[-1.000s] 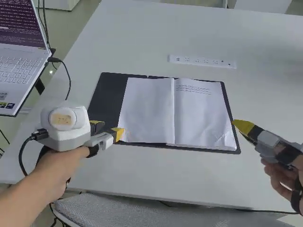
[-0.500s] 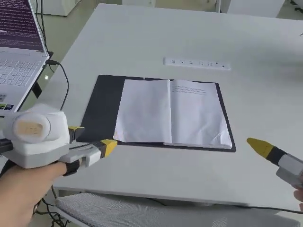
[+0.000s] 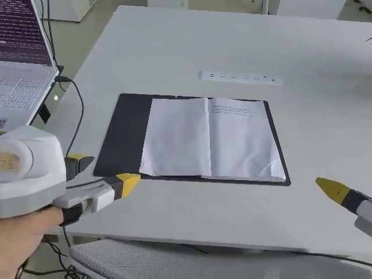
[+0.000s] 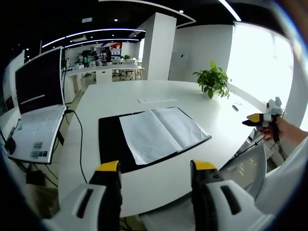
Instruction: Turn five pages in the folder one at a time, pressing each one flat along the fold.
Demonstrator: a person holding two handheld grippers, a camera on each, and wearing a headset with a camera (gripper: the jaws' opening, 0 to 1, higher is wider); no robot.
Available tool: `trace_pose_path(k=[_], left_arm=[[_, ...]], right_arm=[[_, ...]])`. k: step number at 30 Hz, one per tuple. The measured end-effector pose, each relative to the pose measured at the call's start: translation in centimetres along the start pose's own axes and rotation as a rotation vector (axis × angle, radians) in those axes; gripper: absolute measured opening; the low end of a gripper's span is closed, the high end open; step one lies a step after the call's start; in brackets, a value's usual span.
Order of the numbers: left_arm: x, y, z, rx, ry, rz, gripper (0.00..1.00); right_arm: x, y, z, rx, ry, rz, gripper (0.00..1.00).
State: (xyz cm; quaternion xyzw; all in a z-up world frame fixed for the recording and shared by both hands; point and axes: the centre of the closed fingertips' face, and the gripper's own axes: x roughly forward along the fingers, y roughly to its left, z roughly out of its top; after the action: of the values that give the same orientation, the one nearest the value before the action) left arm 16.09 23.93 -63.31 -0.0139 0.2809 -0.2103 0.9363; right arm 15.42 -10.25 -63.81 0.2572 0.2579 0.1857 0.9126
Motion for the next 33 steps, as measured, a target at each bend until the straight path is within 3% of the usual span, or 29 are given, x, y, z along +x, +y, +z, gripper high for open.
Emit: trace_pose_path(k=[7, 16, 20, 24, 33], left_arm=[[1.2, 0.1, -0.6, 0.0, 0.028, 0.009, 0.56], [5.0, -2.4, -0.8, 0.045, 0.053, -0.033, 0.55], [7.9, -4.0, -0.6, 0.075, 0.05, -0.069, 0.54], [10.4, -5.5, -1.0, 0.107, 0.073, -0.092, 0.53], [17.5, -9.2, -1.2, 0.151, 0.064, -0.145, 0.51]], right_arm=[[0.9, 0.1, -0.2, -0.049, 0.036, 0.007, 0.52], [2.6, -0.4, 0.0, -0.059, 0.055, 0.024, 0.51], [3.2, -1.1, 0.0, -0.047, 0.056, 0.024, 0.5], [3.8, -1.8, 0.0, -0.045, 0.043, 0.018, 0.48], [5.2, -3.2, -1.6, -0.009, 0.072, 0.009, 0.48]])
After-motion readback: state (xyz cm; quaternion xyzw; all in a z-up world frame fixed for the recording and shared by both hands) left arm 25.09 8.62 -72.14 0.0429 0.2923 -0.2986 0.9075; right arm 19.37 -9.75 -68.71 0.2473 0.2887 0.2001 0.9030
